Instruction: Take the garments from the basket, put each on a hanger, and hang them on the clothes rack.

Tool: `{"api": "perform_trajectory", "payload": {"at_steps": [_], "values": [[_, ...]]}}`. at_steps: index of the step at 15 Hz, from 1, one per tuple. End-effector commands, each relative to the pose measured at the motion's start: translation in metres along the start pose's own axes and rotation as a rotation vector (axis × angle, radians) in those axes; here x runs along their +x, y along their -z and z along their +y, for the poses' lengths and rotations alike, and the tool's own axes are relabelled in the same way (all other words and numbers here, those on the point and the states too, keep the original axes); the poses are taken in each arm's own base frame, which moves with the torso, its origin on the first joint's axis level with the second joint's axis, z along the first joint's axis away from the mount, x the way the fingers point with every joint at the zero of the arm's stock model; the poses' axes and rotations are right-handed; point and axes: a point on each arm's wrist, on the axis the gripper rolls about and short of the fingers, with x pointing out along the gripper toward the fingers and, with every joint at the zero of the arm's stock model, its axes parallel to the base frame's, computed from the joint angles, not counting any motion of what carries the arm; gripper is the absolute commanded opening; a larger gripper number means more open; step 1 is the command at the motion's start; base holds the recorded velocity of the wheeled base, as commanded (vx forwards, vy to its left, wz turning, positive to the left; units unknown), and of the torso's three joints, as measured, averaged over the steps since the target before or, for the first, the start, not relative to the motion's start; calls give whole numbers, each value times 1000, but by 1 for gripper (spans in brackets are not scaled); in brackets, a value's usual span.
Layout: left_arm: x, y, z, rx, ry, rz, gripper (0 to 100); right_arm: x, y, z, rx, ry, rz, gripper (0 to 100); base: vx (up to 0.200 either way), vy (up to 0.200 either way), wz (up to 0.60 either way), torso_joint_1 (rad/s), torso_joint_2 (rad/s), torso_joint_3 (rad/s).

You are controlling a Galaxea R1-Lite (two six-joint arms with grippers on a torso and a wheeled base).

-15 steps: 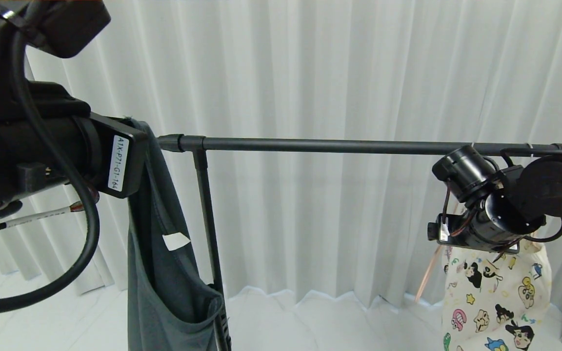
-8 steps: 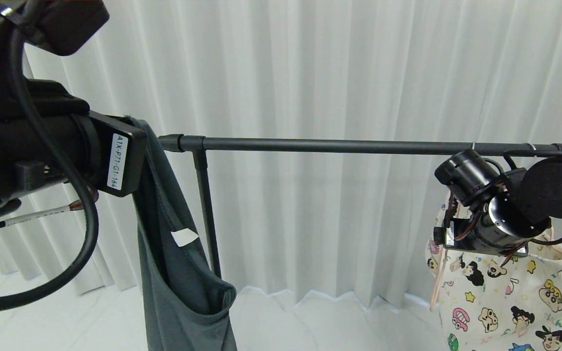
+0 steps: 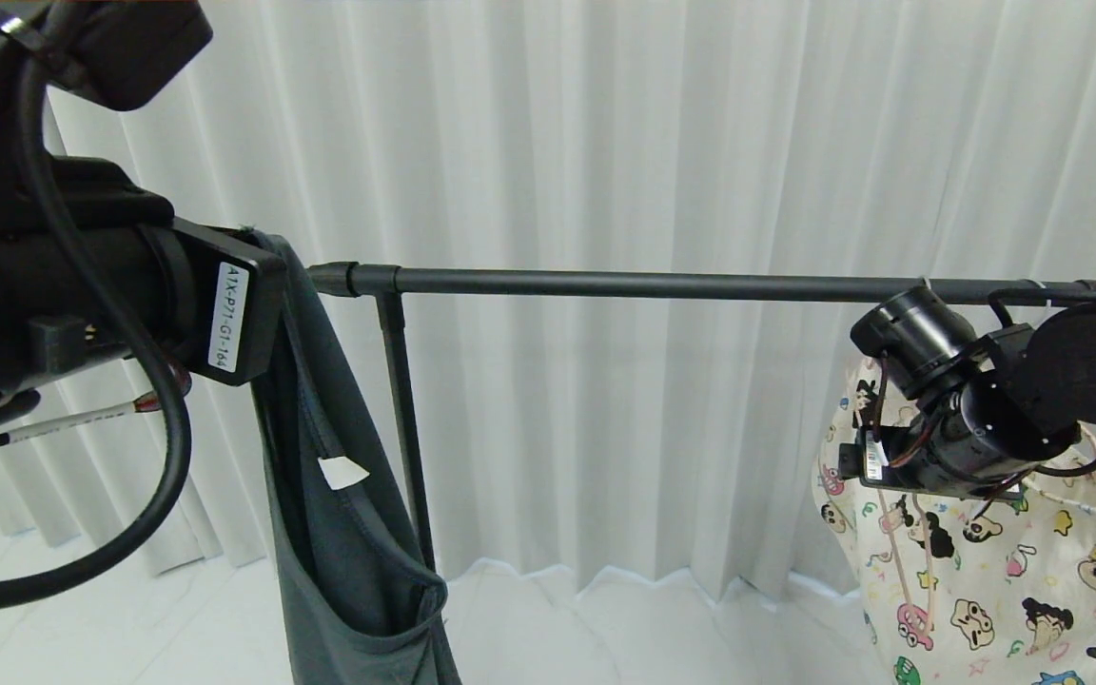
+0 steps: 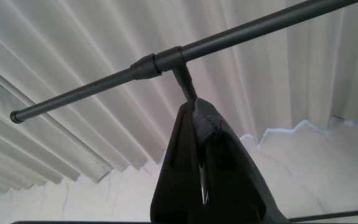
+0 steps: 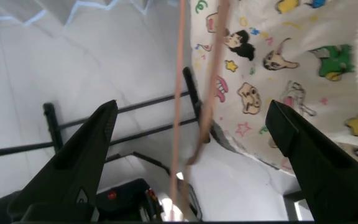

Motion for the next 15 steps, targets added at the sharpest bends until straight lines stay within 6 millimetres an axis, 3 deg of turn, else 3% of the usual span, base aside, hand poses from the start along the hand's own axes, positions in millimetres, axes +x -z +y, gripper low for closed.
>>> {"api": "perform_trajectory", "payload": {"at_steps": [1,2,3,6,9,15], "values": [[0,0,0,0,0,0,0,0,0,0,0,-9,5,100,0,0,0,0,0,0],[0,0,0,0,0,0,0,2,0,0,1,-5,8,100,0,0,0,0,0,0],[0,0,0,0,0,0,0,3,-1,-1,4,-3,10,0,0,0,0,0,0,0],[-1,0,1,-3,-1,-3,0,11,-4,-6,26,8,32,0,0,0,0,0,0,0],[-2,0,1,-3,-1,-3,0,7,-7,-7,36,-17,32,0,0,0,0,0,0,0],[-1,0,1,-2,-1,-2,0,-21,-9,-20,64,-73,-23,0,0,0,0,0,0,0]]}}
